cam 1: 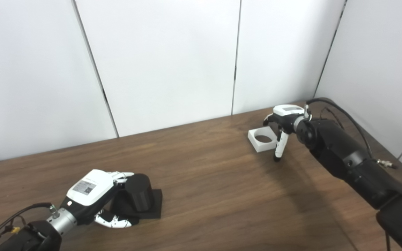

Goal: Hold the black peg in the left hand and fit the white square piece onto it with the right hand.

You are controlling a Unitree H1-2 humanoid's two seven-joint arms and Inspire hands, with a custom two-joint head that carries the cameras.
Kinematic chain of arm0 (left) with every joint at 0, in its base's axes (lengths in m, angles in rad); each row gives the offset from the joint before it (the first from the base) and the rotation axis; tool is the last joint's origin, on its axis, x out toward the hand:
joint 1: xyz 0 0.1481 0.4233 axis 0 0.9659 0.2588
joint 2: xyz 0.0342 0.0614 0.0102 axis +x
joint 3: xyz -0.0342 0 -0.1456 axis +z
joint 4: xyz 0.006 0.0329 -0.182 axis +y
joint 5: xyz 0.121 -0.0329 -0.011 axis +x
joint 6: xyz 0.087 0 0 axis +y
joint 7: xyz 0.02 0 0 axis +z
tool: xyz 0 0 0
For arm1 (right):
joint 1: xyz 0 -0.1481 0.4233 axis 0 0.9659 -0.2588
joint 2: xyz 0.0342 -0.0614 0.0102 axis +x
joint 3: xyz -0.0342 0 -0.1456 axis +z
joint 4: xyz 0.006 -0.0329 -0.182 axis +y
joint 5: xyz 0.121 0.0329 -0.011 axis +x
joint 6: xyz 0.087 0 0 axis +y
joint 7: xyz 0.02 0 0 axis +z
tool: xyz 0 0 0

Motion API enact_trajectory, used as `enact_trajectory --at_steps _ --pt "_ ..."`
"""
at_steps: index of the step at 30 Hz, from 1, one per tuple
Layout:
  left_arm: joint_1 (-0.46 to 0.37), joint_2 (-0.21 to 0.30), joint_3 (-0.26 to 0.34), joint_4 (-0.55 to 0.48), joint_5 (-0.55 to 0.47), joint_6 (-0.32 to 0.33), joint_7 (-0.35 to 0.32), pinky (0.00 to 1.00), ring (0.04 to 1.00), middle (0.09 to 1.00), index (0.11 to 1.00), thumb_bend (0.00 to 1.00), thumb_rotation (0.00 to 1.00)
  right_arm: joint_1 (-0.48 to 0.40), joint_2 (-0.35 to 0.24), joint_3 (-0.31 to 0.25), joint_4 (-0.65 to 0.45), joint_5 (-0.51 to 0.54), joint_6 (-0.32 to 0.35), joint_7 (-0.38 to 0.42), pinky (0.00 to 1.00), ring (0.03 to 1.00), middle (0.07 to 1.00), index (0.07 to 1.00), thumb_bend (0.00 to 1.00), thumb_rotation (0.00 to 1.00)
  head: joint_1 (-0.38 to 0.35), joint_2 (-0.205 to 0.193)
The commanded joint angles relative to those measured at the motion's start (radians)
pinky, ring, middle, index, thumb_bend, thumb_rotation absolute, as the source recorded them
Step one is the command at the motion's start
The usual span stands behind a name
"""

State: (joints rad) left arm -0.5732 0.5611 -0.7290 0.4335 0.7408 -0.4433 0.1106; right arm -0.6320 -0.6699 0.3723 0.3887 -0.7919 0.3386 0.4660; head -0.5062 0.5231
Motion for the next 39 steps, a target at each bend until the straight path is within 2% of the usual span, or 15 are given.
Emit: enact_trajectory --at_steps 1,6,7,8,10,21,26,30,35,39 --pt "0.067 0.026 -0.047 0.012 0.085 -0.007 -0.122 0.68 0.780 0.847 0.596 0.96 0.08 -0.016 0.008 0.013 0.010 0.003 -0.029 -0.010 0.76 0.875 0.892 0.773 0.82 0.17 0.001 0.003" --pt "0.076 0.025 -0.034 -0.011 0.086 0.000 -0.137 0.67 0.769 0.840 0.590 0.98 0.06 -0.015 0.013 0.014 0.023 0.006 -0.058 -0.026 0.74 0.840 0.852 0.659 0.79 0.19 0.006 0.009" --pt "0.077 0.025 -0.031 -0.016 0.084 0.001 -0.143 0.67 0.769 0.840 0.591 0.97 0.06 -0.013 0.014 0.013 0.023 0.005 -0.060 -0.033 0.74 0.829 0.839 0.579 0.66 0.17 0.008 0.010" --pt "0.078 0.025 -0.027 -0.020 0.082 0.001 -0.150 0.67 0.769 0.840 0.592 0.97 0.06 -0.012 0.015 0.011 0.022 0.005 -0.059 -0.038 0.73 0.825 0.825 0.526 0.58 0.15 0.010 0.012" --pt "0.080 0.024 -0.021 -0.025 0.078 0.000 -0.159 0.67 0.767 0.838 0.594 0.97 0.05 -0.012 0.016 0.010 0.021 0.005 -0.054 -0.042 0.75 0.828 0.796 0.491 0.53 0.14 0.010 0.013" --pt "0.085 0.018 -0.005 -0.034 0.095 0.006 -0.178 0.67 0.770 0.843 0.596 0.97 0.05 0.003 0.017 -0.018 0.015 0.032 -0.076 -0.084 0.78 0.829 0.760 0.481 0.52 0.13 0.021 0.025" --pt "0.086 0.016 -0.004 -0.034 0.101 0.006 -0.172 0.67 0.772 0.842 0.592 0.97 0.07 0.013 0.016 -0.034 0.017 0.052 -0.112 -0.119 0.75 0.812 0.747 0.480 0.52 0.13 0.021 0.025" --pt "0.086 0.015 -0.004 -0.037 0.099 0.008 -0.179 0.68 0.777 0.843 0.593 0.97 0.07 0.024 0.009 -0.047 0.001 0.066 -0.149 -0.144 0.69 0.769 0.744 0.480 0.52 0.13 0.040 0.035" --pt "0.086 0.009 -0.001 -0.031 0.095 0.010 -0.182 0.68 0.777 0.847 0.594 0.97 0.06 0.039 0.004 -0.080 -0.045 0.097 -0.206 -0.177 0.71 0.785 0.750 0.478 0.52 0.13 0.068 0.044" --pt "0.086 0.000 -0.002 -0.035 0.105 0.024 -0.187 0.69 0.786 0.855 0.595 0.96 0.08 0.045 -0.004 -0.103 -0.094 0.116 -0.233 -0.177 0.72 0.793 0.749 0.479 0.52 0.13 0.139 0.066"
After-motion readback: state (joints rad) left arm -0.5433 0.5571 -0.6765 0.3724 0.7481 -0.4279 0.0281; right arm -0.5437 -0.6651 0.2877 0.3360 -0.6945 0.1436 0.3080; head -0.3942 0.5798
